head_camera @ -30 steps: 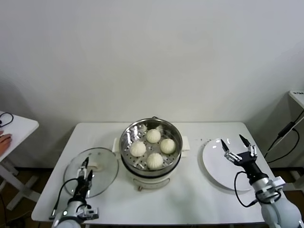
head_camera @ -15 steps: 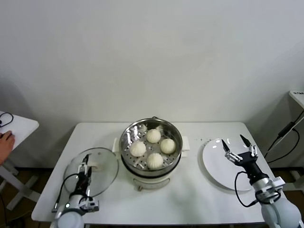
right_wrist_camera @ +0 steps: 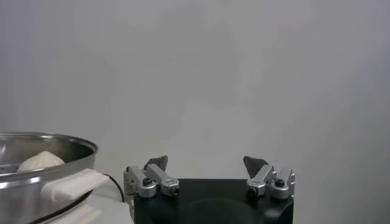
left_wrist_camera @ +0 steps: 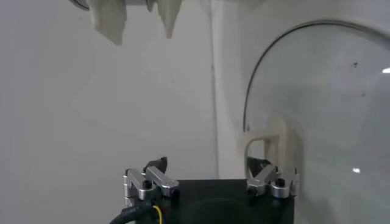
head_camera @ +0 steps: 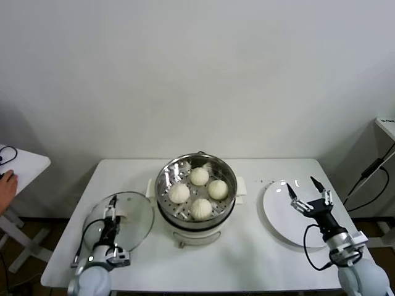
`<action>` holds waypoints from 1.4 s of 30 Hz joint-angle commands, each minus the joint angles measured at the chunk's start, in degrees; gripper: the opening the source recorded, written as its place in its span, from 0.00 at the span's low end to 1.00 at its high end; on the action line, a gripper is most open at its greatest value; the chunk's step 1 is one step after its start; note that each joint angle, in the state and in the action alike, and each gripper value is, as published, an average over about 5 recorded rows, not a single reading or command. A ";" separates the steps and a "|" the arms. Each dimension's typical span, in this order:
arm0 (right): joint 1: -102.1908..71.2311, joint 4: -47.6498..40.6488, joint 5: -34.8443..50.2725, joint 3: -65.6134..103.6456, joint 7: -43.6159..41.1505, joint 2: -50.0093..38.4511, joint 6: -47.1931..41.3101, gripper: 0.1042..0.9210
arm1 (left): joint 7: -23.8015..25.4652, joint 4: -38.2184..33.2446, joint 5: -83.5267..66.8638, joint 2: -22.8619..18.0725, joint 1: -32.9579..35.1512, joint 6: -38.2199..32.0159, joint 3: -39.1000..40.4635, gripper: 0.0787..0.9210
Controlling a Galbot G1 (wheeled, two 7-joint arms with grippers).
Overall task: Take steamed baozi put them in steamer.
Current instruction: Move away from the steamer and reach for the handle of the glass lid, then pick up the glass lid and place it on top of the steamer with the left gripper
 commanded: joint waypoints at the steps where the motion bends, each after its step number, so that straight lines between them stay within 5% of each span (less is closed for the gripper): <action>1: -0.01 0.10 -0.68 0.00 -0.12 0.40 0.03 0.88 | -0.30 2.73 -0.12 0.13 -2.27 0.26 -0.08 0.88; 14: 0.03 0.22 -2.03 -0.34 -0.74 1.77 0.01 0.88 | -1.48 5.17 -0.76 0.04 -4.20 0.50 -0.01 0.87; 36: 1.27 -0.79 -2.56 -0.61 -1.21 2.63 0.08 0.88 | -3.70 2.46 -2.76 -0.30 -2.17 2.67 0.23 0.14; 42: 2.50 -1.87 -2.39 -1.35 -1.02 1.83 0.19 0.88 | -4.30 -4.81 -3.42 0.19 1.22 7.19 0.49 0.09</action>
